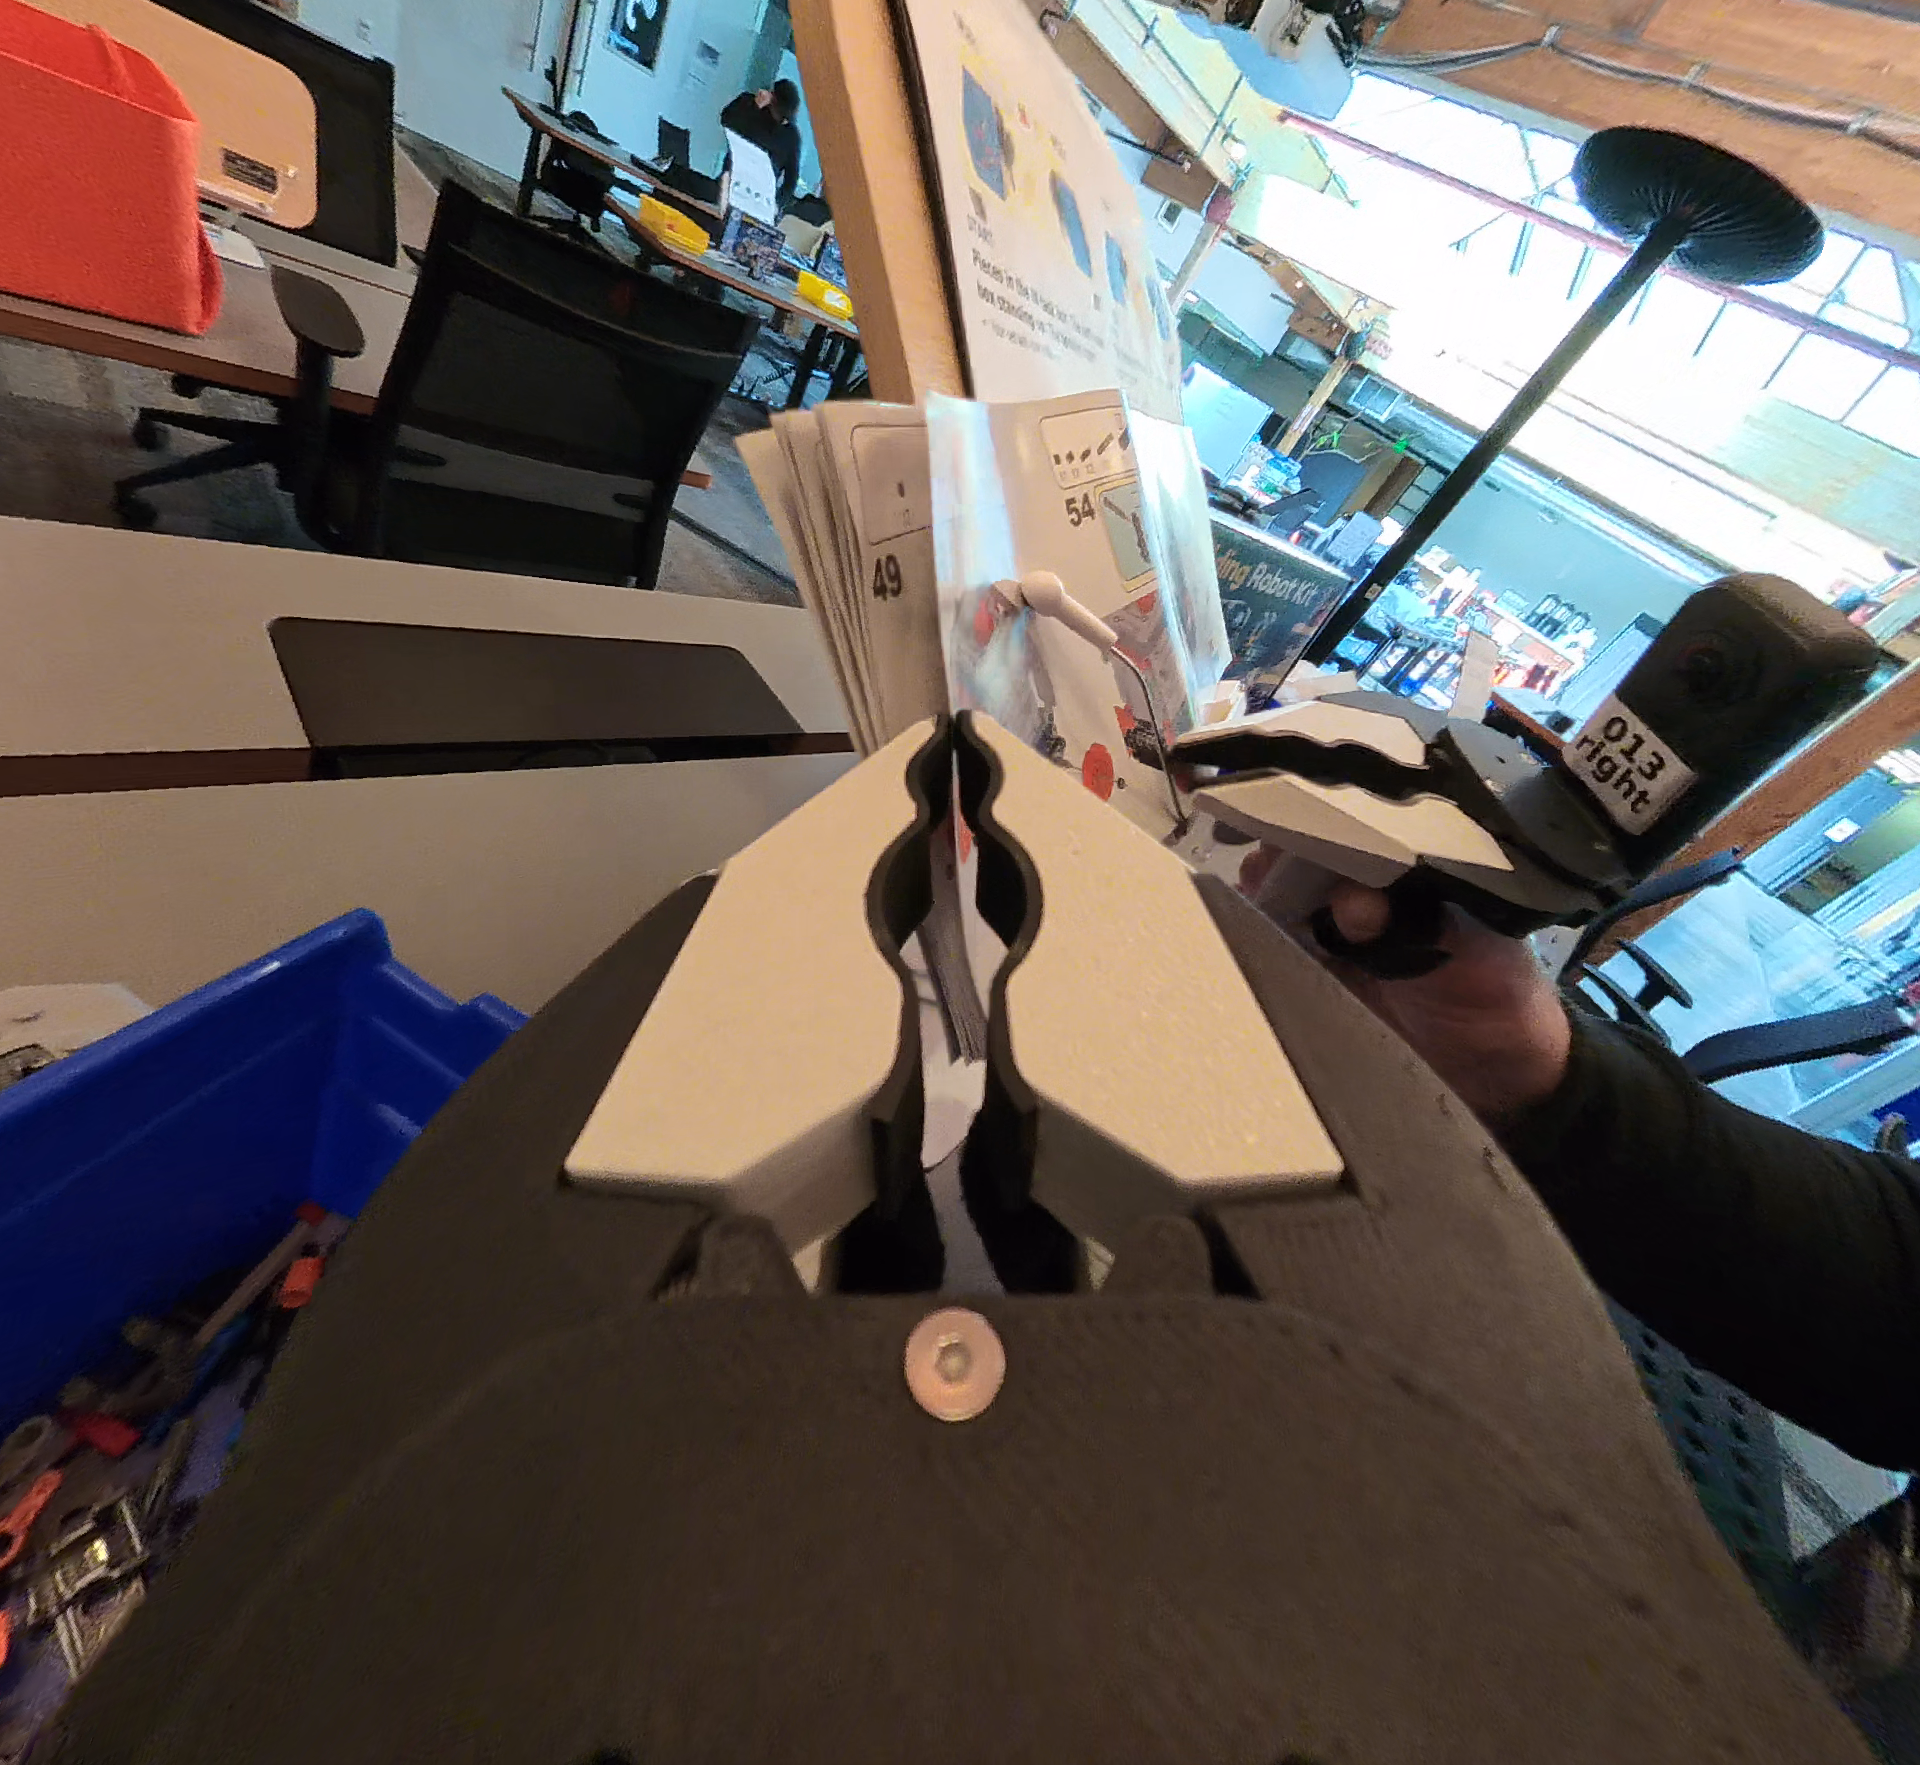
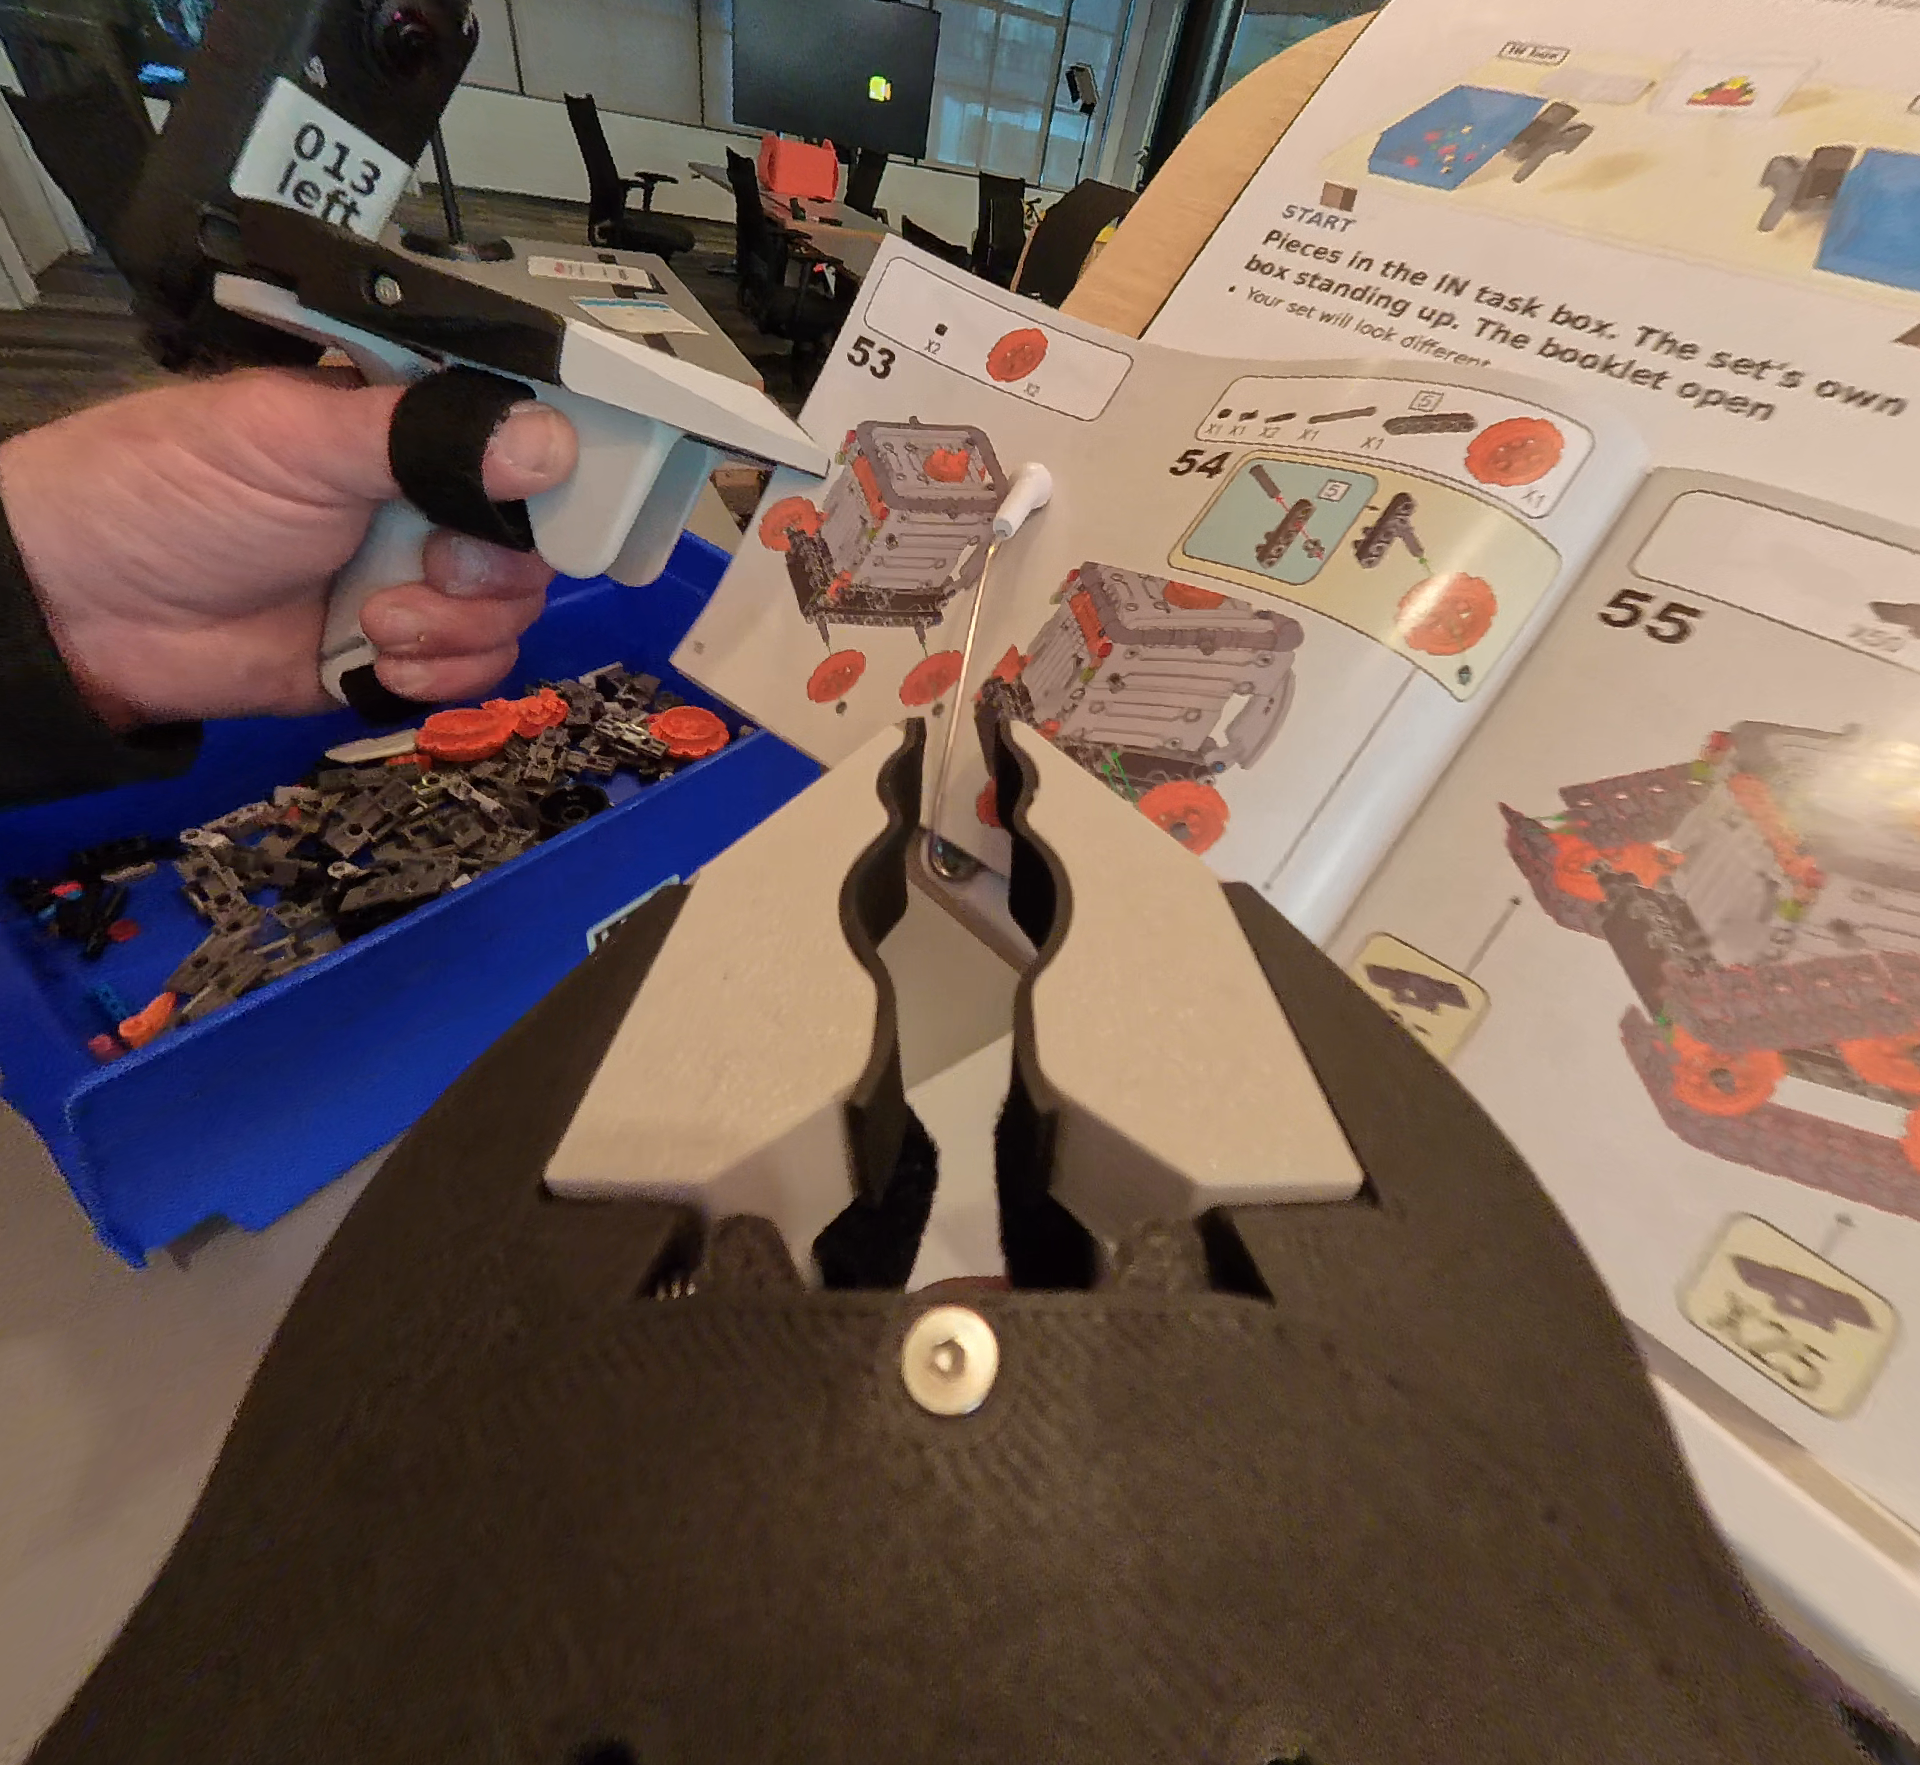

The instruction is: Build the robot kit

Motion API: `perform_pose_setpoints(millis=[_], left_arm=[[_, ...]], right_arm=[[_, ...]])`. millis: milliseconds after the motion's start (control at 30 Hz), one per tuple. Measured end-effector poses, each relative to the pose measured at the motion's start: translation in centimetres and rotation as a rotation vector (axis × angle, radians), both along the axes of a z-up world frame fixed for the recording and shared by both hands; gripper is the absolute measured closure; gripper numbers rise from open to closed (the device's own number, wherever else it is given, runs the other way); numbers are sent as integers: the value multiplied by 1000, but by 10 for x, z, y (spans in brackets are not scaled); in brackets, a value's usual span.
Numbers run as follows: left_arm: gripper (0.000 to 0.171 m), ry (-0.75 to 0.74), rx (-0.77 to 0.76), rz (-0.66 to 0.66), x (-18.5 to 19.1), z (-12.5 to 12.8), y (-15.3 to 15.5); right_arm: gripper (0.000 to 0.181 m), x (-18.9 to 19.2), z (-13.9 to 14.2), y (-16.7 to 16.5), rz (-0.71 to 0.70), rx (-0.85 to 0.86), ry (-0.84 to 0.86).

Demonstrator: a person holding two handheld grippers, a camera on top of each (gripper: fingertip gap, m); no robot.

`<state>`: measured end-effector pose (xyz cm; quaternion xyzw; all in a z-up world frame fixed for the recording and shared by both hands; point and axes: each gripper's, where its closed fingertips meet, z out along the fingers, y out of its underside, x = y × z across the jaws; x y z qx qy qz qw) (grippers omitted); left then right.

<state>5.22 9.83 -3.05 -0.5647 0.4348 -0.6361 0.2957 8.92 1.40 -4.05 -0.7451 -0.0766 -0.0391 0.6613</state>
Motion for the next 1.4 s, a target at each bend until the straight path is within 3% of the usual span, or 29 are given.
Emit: perform_pose_setpoints(millis=[267,500,967,1133,1400], left_arm=[[162,6,-18,30,-8,1,1],[144,15,-71,24,-12,-7,-2],[154,0,-34,54,-24,0,0],[171,-40,52,95,-37,11,-1],[165,-20,111,70,-50,17,-18]], right_arm=[[164,36,9,-37,-78,5,-67],[177,39,0,-27,-69,-60,-168],[179,37,4,-28,-48,-75,-128],[174,40,10,-41,-63,-62,-109],[169,38,13,-67,-52,-47,-64]])
